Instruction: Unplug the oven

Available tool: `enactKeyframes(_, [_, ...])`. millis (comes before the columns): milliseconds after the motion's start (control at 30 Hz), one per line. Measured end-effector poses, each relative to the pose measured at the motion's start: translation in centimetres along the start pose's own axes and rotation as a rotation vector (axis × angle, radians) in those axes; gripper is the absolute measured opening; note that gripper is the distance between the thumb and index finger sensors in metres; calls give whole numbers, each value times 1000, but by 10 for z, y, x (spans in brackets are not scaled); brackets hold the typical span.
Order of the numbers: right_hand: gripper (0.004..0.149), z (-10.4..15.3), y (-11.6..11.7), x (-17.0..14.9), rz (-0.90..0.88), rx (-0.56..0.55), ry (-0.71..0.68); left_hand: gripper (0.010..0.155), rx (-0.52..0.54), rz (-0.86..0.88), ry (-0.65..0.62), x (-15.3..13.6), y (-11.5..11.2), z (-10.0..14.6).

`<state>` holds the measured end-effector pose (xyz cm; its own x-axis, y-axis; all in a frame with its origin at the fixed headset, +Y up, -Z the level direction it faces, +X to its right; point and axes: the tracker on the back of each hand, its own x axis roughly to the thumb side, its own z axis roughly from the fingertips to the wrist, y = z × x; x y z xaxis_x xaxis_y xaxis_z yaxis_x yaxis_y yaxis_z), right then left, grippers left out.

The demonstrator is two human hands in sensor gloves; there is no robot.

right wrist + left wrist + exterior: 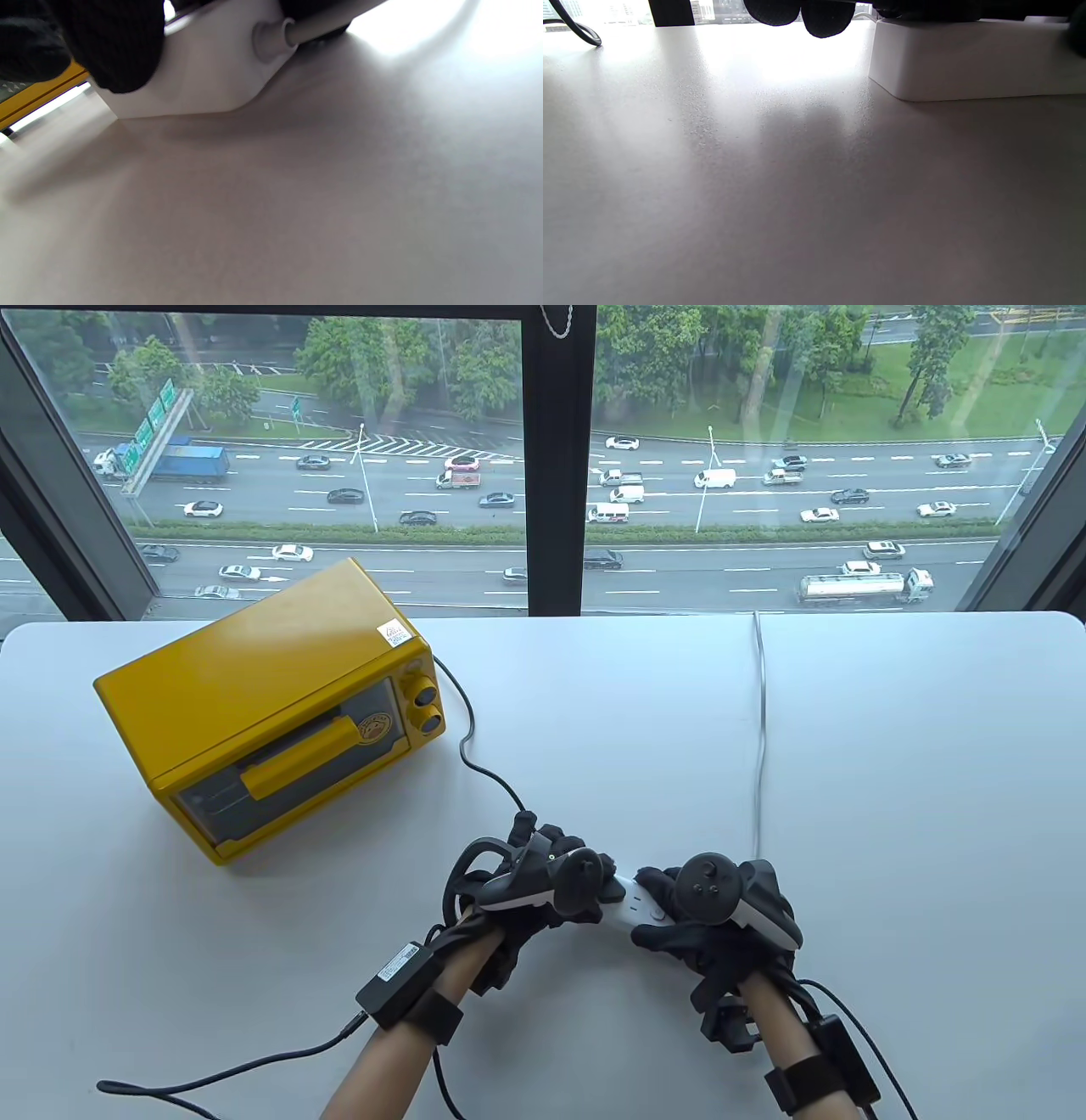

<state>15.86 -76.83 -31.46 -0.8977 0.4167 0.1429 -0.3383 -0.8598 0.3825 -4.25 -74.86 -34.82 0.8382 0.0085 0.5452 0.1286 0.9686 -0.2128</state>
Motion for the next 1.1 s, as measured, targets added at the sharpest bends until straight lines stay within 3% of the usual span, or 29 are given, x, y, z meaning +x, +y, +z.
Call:
enactKeyframes(267, [76,-1,-1,-2,-21,-1,13,63,86,-1,-16,15,-2,-17])
enactKeyframes(333, [76,-2,-2,-2,-29,6,18,55,106,53,-39,16,0,-18])
enactKeyframes(633, [77,-4,-2,-2,-38,54,19,53,133,27,-76,17,5,-9])
enactKeyframes(700, [78,-4,-2,-1,-34,59,22,55,214,113,-64,8,19,0])
enactKeyframes(767, [77,-4,-2,-1,-34,63,24,55,286,366,-85,-1,45,12])
enactKeyframes(800, [77,-4,-2,-1,-32,60,22,54,273,377,-70,-4,56,19])
enactKeyframes(867, [77,-3,-2,1,-19,52,26,55,252,198,-14,-9,74,36])
enactKeyframes(967, [77,-3,-3,2,-9,60,29,55,225,64,27,-13,66,57])
enactKeyframes(1100, [77,-2,-2,2,-6,55,32,56,193,63,68,-22,37,70])
